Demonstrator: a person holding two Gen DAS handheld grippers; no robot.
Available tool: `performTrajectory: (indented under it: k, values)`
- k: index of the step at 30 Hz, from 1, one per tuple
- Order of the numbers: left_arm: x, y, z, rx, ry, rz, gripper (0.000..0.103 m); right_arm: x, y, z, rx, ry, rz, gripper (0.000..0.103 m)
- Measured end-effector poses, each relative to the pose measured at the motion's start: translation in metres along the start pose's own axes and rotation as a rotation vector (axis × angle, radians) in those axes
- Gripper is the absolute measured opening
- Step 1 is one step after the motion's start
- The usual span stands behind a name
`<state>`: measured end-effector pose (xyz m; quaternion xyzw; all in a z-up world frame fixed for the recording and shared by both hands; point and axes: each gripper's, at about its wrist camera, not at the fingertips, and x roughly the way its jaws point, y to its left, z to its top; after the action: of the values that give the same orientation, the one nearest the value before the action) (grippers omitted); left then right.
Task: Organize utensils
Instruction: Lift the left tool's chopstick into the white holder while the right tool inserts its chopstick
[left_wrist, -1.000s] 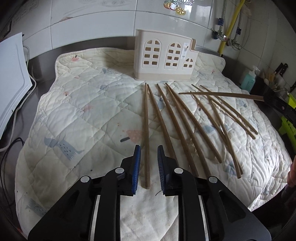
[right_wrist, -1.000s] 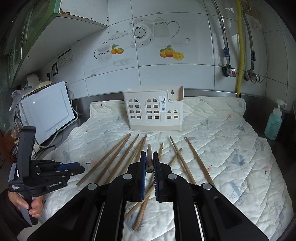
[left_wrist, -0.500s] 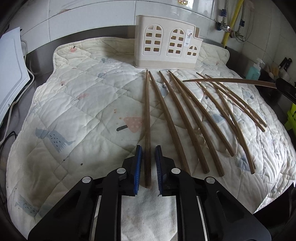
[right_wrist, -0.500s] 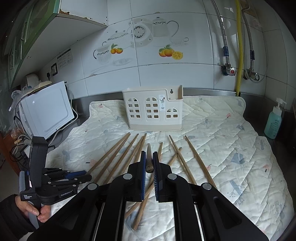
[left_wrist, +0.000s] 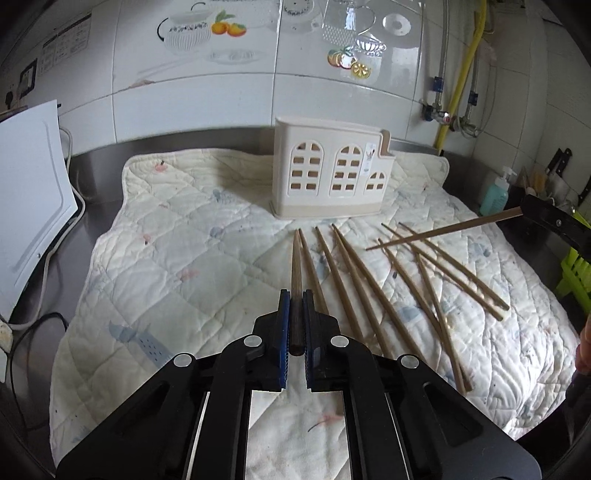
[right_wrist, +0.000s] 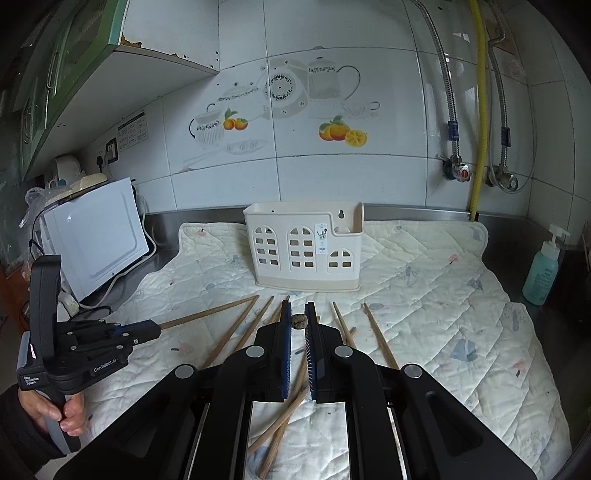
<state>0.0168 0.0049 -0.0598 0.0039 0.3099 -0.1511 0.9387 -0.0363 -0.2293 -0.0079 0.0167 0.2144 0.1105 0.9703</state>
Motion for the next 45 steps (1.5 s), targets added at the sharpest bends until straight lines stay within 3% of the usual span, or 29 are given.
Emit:
performTrajectory:
  k: [22,28,33,41,45]
  values:
    - [-0.015,-0.011,0.093,0.064,-0.164,-0.026,0.005,0.018,-0.024,0.085,-0.086,-0.017,0.017,0.007]
    - [-0.019,-0.015,0.130,0.070,-0.215,-0.039,0.005,0.016,-0.038,0.122,-0.092,-0.049,-0.002,0.007]
    - [-0.030,-0.024,0.170,0.098,-0.308,-0.033,0.005,0.019,-0.046,0.163,-0.090,-0.091,0.001,0.007]
    - [-0.032,-0.044,0.228,0.148,-0.458,0.027,0.005,0.054,-0.052,0.205,-0.087,-0.114,-0.011,0.007]
    - [-0.009,-0.046,0.238,0.159,-0.471,0.069,0.005,0.079,-0.055,0.208,-0.076,-0.092,0.000,0.007]
